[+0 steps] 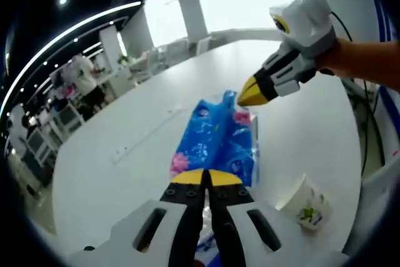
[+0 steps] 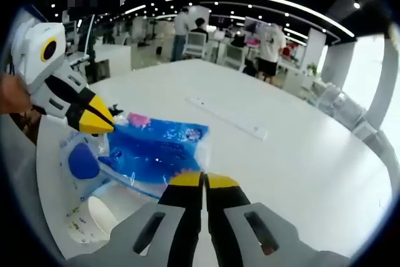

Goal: Arrange the tabletop items into an orderly group along one side of the table until the central work area is clear of visible clutter.

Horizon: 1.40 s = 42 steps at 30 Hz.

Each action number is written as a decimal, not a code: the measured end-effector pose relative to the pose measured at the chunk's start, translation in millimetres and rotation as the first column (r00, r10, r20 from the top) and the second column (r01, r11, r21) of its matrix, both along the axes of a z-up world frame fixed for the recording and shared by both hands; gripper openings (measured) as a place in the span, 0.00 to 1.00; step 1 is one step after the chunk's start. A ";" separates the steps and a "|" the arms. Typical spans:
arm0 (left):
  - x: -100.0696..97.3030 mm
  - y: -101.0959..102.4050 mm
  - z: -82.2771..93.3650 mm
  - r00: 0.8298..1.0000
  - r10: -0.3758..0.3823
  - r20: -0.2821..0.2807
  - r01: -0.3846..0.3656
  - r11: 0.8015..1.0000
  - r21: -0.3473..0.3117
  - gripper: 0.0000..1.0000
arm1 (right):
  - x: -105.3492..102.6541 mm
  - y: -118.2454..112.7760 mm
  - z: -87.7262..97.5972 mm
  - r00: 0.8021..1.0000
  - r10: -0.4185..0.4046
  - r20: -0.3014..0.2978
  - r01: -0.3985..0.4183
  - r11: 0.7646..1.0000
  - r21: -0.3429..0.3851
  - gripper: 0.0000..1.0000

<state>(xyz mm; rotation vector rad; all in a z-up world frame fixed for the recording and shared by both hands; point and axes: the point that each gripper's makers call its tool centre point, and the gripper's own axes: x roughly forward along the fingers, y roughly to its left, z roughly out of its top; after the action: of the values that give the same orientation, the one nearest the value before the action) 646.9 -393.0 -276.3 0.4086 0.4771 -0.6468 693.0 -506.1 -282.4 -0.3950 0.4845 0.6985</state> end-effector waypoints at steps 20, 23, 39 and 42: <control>31.5 -68.1 -9.4 0.995 -0.103 -0.002 0.103 0.994 0.018 0.00 | 8.6 -73.8 -2.1 0.989 -0.147 0.001 0.147 0.989 0.006 0.01; 36.1 -77.7 -12.0 0.992 -0.126 -0.001 0.126 0.992 0.025 0.00 | 10.9 -83.7 -3.9 0.985 -0.174 -0.001 0.174 0.985 0.003 0.01; 48.6 -112.9 -37.6 0.984 -0.170 -0.052 0.170 0.985 0.010 0.00 | 13.4 -123.3 -33.9 0.963 -0.264 -0.048 0.264 0.965 -0.014 0.01; 49.0 -119.6 -42.7 0.983 -0.176 -0.059 0.176 0.984 0.005 0.00 | 14.6 -128.9 -40.2 0.960 -0.276 -0.057 0.275 0.961 -0.019 0.02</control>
<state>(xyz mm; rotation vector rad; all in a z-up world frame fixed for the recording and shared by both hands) 695.9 -512.6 -319.0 0.4454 0.5038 -0.8295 707.6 -635.1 -322.6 -0.3100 0.5870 0.4382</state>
